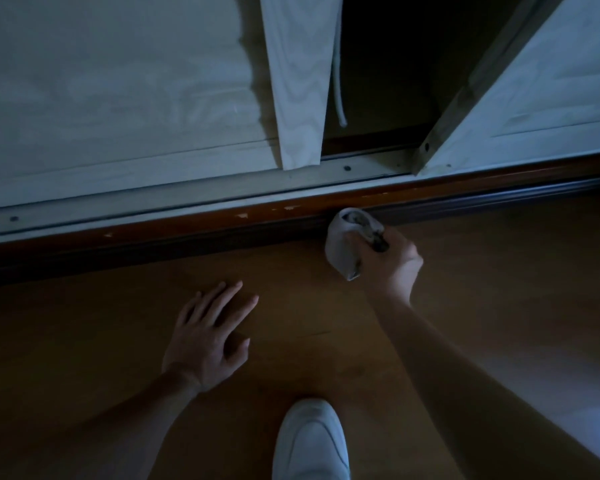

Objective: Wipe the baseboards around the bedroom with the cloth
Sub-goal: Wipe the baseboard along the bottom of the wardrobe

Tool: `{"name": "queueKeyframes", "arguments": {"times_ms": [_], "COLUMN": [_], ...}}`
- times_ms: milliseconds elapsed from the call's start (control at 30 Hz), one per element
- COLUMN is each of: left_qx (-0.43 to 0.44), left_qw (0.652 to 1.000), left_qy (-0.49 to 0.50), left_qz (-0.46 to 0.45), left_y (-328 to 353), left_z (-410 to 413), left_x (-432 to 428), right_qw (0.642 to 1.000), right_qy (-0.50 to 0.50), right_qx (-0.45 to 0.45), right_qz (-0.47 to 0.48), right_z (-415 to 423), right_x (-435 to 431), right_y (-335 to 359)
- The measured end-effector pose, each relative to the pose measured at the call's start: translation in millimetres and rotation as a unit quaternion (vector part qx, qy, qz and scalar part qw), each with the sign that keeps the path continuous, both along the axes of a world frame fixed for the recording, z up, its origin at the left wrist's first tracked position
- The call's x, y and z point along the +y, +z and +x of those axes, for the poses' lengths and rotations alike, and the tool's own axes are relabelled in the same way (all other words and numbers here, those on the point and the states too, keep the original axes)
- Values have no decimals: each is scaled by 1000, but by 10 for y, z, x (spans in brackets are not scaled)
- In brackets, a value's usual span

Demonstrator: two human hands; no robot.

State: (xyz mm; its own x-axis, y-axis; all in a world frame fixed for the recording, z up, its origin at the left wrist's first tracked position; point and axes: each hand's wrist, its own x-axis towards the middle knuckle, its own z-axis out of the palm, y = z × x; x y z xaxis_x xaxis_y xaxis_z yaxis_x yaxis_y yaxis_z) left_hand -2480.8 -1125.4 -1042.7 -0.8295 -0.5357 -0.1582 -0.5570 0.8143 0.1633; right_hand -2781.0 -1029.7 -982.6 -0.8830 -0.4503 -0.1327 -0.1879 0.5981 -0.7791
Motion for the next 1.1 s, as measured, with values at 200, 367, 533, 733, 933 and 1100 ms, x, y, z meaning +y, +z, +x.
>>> {"name": "queueKeyframes", "arguments": {"times_ms": [200, 367, 533, 733, 933, 1100], "left_qx": [10, 20, 23, 30, 8, 0], "left_qw": [1000, 1000, 1000, 998, 998, 993], "left_qy": [4, 4, 5, -3, 55, 108], "left_qz": [-4, 1, 11, 51, 37, 40], "left_y": [-19, 11, 16, 36, 49, 49], "left_z": [-8, -17, -17, 4, -106, -241], "left_x": [14, 26, 37, 5, 190, 333], "right_qw": [998, 999, 998, 998, 999, 999], "right_qy": [-54, 26, -49, 52, -11, -11], "right_qx": [-2, 8, 17, 29, 19, 10], "right_qz": [-27, -29, -30, -33, -29, -44], "right_z": [-116, -58, -345, -217, -501, -394], "right_x": [110, 37, 208, 110, 296, 268], "right_y": [-28, -26, -56, -91, -84, -106]}}
